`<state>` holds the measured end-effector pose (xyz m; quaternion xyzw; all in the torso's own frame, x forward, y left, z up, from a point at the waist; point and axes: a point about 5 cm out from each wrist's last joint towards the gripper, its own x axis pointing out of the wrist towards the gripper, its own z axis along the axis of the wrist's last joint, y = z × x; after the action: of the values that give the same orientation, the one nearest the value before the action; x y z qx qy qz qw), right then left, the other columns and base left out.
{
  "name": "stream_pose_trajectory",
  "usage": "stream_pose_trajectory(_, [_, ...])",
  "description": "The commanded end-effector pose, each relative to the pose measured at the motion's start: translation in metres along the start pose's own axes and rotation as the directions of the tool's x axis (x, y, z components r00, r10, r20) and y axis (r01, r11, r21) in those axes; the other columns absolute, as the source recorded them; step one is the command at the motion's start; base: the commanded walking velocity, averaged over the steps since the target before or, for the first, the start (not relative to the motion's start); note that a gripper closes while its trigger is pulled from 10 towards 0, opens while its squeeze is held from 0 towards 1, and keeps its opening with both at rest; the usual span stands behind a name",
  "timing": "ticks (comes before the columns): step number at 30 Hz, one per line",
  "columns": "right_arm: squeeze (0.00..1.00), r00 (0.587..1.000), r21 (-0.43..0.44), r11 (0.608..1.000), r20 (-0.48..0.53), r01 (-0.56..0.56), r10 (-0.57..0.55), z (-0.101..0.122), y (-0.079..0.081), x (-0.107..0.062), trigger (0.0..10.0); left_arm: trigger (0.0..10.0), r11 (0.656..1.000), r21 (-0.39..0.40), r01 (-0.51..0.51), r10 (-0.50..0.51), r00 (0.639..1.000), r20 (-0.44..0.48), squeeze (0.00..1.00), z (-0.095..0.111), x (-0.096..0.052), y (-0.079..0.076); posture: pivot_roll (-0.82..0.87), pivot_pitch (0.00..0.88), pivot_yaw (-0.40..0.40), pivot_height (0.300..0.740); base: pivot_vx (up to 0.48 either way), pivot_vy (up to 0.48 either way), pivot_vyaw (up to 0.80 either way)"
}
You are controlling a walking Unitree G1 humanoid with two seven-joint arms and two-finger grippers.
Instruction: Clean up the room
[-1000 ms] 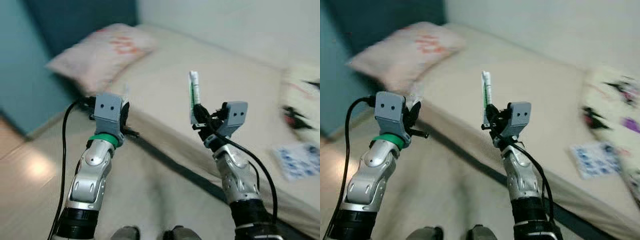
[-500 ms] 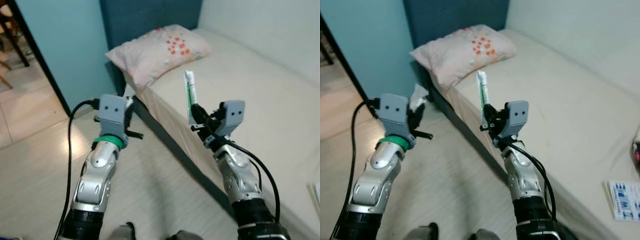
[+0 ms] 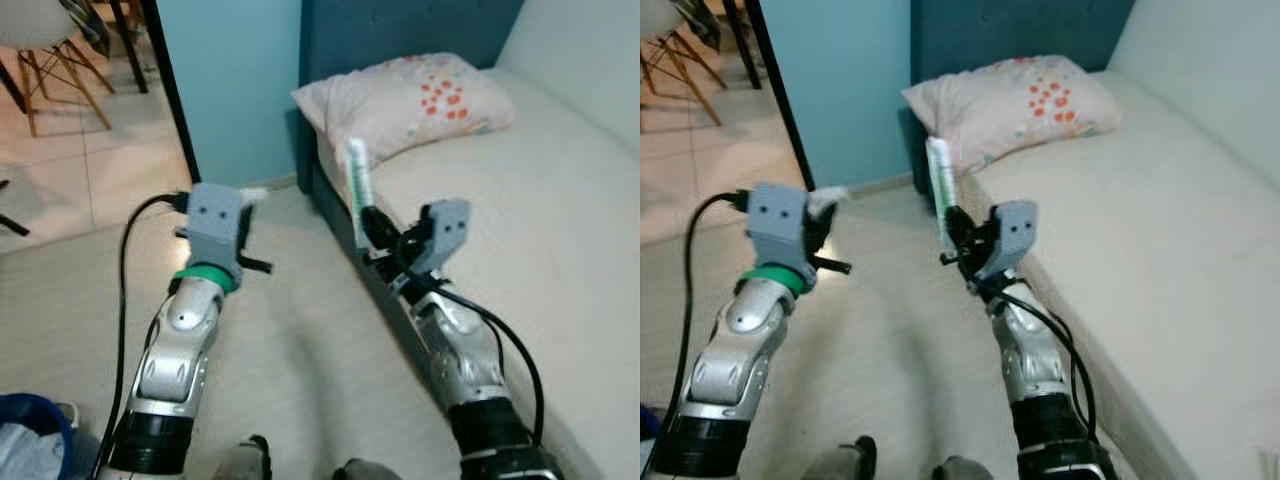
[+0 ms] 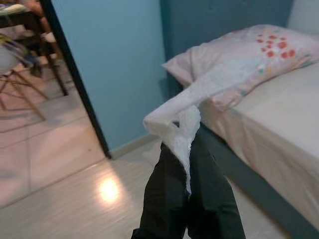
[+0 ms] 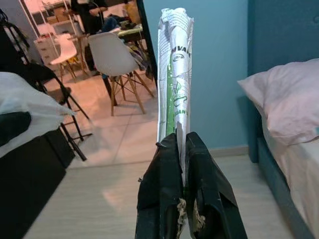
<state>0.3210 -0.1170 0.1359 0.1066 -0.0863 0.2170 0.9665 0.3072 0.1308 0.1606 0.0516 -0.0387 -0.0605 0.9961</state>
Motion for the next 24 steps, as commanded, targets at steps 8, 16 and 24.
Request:
stream_pose_trajectory(8, [0.0, 0.999, -0.007, 0.999, -0.01, 0.034, -0.034, -0.002, -0.008, -0.006, 10.0, 10.0, 1.0, -0.002, 0.028, -0.028, 1.0, -0.004, 0.0, -0.002, 0.001, -0.008, 0.0, 0.0, -0.001, 0.73, 0.469, 0.0, 0.0])
stream_pose_trajectory(16, [0.0, 0.992, -0.084, 0.996, -0.123, 0.026, -0.037, -0.027, -0.011, -0.017, 10.0, 10.0, 0.998, 0.053, 0.033, -0.03, 0.997, -0.07, 0.0, -0.027, -0.008, -0.006, 0.0, 0.0, -0.006, 0.73, 0.469, 0.0, 0.0])
stream_pose_trajectory(24, [0.0, 0.907, -0.162, 0.981, -0.387, 0.11, -0.166, -0.084, -0.035, -0.056, 10.0, 10.0, 0.995, 0.097, -0.021, 0.049, 0.953, -0.3, 0.0, -0.099, -0.042, 0.021, 0.01, 0.0, -0.032, 0.73, 0.466, 0.0, 0.0])
